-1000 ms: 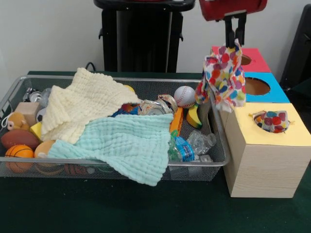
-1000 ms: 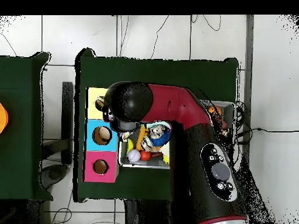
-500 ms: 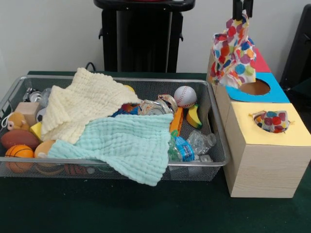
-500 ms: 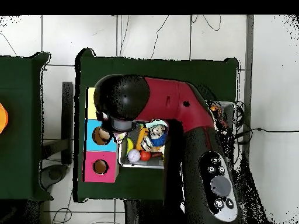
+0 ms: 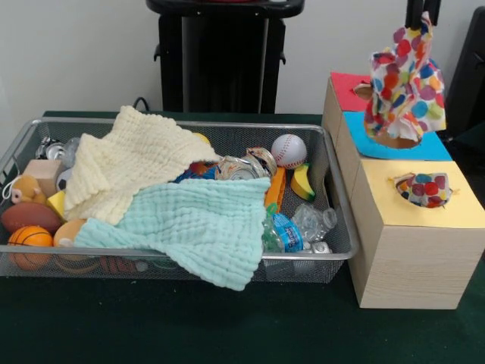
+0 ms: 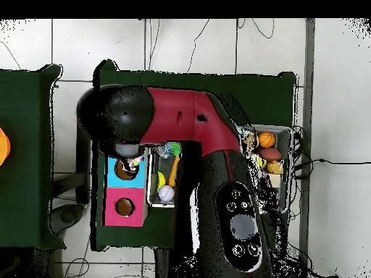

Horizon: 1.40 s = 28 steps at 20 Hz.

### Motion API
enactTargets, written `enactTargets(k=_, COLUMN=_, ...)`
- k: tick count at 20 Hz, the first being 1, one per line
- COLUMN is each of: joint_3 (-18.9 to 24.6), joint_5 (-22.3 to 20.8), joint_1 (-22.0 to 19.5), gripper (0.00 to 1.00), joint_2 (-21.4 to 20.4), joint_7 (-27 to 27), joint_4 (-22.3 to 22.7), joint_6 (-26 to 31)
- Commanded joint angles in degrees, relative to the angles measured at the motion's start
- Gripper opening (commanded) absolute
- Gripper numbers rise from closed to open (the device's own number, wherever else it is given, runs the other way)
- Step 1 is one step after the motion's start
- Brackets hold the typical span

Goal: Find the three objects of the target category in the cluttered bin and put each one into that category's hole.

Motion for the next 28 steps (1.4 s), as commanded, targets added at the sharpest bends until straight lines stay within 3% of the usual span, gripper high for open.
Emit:
enactTargets(k=1, joint_3=-2.3, joint_5=0.8, joint_1=1.6, gripper=0.0, joint_2=7.2, joint_7=16.2, joint_4=-2.5, joint_6=-2.4)
enactTargets(k=8, joint_3=-4.0, joint_5=-1.6, joint_1=3.4, gripper=0.0, joint_2=12.1, joint_7=15.7, joint_4=-7.2, joint_6=-3.8)
enactTargets(k=14, joint_3=-3.9, joint_5=-0.6, joint_1=1.9, gripper=0.0, joint_2=13.6, joint_7=12.7, joint_4=-6.1, joint_6=-6.8)
enactTargets(k=21, joint_3=-4.8, joint_5=0.4, joint_1=3.4, gripper=0.0, joint_2=14.6, joint_7=14.1, joint_4=-6.7, joint_6=-8.3)
enactTargets(k=28, joint_3=-6.4, joint_5=1.6, joint_1=6.2, gripper=0.0, joint_2=11.8, joint_7=18.4, joint_4=-16.2, joint_6=5.9)
